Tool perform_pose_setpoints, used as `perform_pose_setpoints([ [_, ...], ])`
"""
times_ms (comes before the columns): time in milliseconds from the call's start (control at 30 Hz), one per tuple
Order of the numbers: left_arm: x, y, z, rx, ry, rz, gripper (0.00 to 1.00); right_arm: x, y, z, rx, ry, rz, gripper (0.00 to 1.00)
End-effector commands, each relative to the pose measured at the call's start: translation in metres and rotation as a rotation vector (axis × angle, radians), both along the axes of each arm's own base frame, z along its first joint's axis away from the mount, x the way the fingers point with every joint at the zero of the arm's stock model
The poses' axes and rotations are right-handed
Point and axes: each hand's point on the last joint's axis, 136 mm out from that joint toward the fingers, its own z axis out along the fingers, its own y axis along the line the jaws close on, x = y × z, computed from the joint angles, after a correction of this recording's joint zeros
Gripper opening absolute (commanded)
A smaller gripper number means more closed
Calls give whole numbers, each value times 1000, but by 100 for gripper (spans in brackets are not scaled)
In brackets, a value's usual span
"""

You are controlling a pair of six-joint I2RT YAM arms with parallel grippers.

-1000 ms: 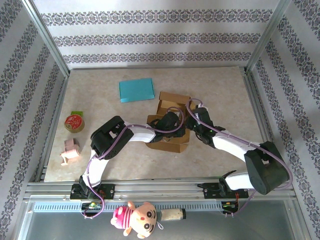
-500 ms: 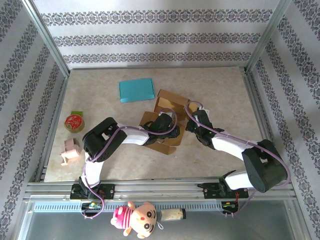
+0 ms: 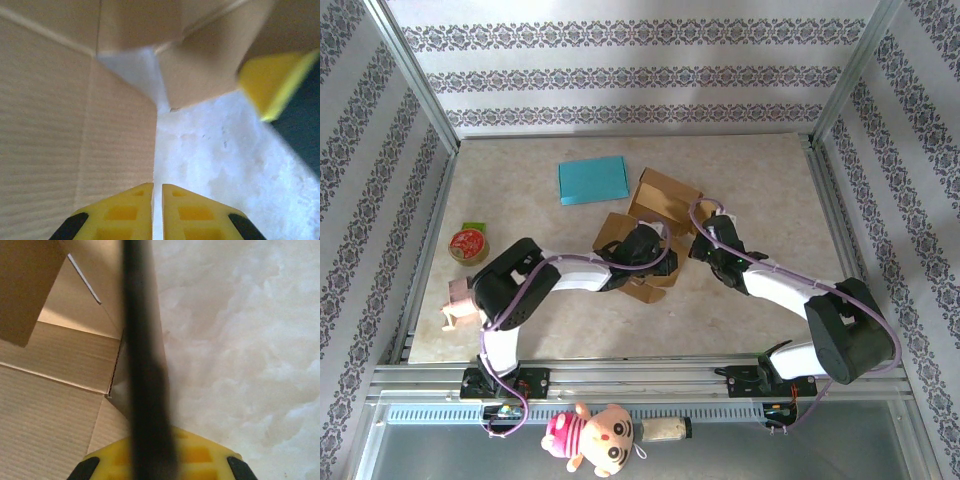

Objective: Fold the paper box

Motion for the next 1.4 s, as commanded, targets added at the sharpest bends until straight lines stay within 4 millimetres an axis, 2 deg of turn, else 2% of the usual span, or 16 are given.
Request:
perform_pose_setpoints([
  [0, -4, -5, -23, 6, 62, -38, 8, 4, 10, 19, 8, -25, 40, 3],
  [67, -3, -1, -34, 39, 71, -26, 7, 3, 11, 21, 9, -10, 46, 3],
  [200, -2, -1, -41, 40, 76, -23, 6, 0, 13, 23, 59, 21, 18, 4],
  [367, 0, -6, -39, 10, 76, -19, 6, -3, 17, 22, 146, 69, -41, 6],
  [500, 2, -8, -37, 3, 70, -17, 6, -3, 29, 21, 221, 112, -61, 6],
  [700, 6, -11, -30, -16, 56, -15, 6, -5, 40, 17, 216, 124, -53, 6],
  [833, 8, -12, -21, -43, 43, -6, 6, -12, 41, -2, 129, 124, -61, 5],
  [1000, 10, -9, -10, -68, 27, 13, 6, -21, 30, -26, 43, 137, -96, 3],
  [1200, 13, -4, -3, -115, 30, 44, 7, -28, 23, -40, 0, 142, -116, 1],
  [1367, 14, 4, 13, -119, -3, 64, 12, -31, 22, -45, -12, 156, -113, 1],
])
